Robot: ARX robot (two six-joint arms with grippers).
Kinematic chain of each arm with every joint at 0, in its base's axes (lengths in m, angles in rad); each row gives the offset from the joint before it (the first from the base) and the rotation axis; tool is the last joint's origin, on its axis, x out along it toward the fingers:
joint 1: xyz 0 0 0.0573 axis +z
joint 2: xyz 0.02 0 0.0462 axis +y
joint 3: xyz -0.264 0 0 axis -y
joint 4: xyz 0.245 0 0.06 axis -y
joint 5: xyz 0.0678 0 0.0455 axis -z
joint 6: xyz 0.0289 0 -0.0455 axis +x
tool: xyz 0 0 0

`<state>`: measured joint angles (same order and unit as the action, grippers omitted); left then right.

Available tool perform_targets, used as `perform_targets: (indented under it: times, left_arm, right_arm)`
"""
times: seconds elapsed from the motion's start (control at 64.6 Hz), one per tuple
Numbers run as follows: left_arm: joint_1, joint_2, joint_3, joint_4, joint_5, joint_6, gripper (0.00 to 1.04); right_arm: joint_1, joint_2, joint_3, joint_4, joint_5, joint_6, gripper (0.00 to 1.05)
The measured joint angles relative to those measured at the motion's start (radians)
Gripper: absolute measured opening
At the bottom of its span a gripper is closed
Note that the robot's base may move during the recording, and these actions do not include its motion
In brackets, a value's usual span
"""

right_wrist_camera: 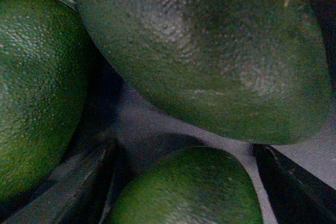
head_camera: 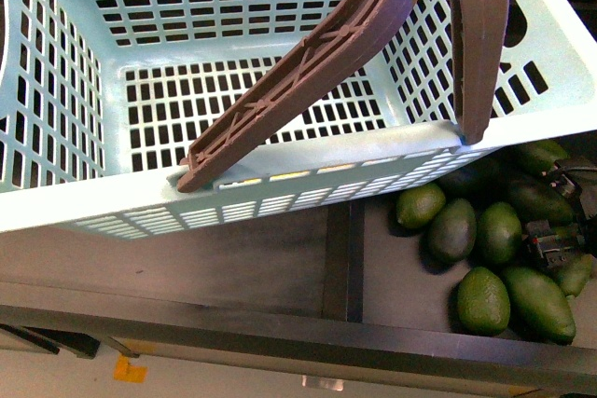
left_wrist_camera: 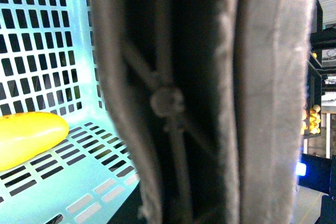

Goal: Pick mango and avocado into basket

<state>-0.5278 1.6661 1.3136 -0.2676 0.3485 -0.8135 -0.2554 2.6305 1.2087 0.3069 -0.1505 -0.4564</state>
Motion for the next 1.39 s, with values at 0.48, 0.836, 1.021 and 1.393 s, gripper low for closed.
perform_targets:
  times: [0.48,0.836,1.021,1.393]
  left_arm:
    - [0.0,0.0,0.0,0.0,0.0,0.0,0.13]
    - [0.0,0.0,0.0,0.0,0.0,0.0,0.13]
    - [0.0,0.0,0.0,0.0,-0.001,0.0,0.13]
    - [0.0,0.0,0.0,0.0,0.0,0.0,0.13]
  right_arm:
    - [-0.046,-0.071,-0.092,0.05,-0.062,0.042,0.54]
    - [-0.174,-0.455,-0.346,0.186,-0.192,0.1,0.54]
    - [-0.207,-0.82,-0.529,0.19,-0.299,0.208,0.54]
    - [0.024,-1.315,-0.541,0.149,-0.176,0.39,0.54]
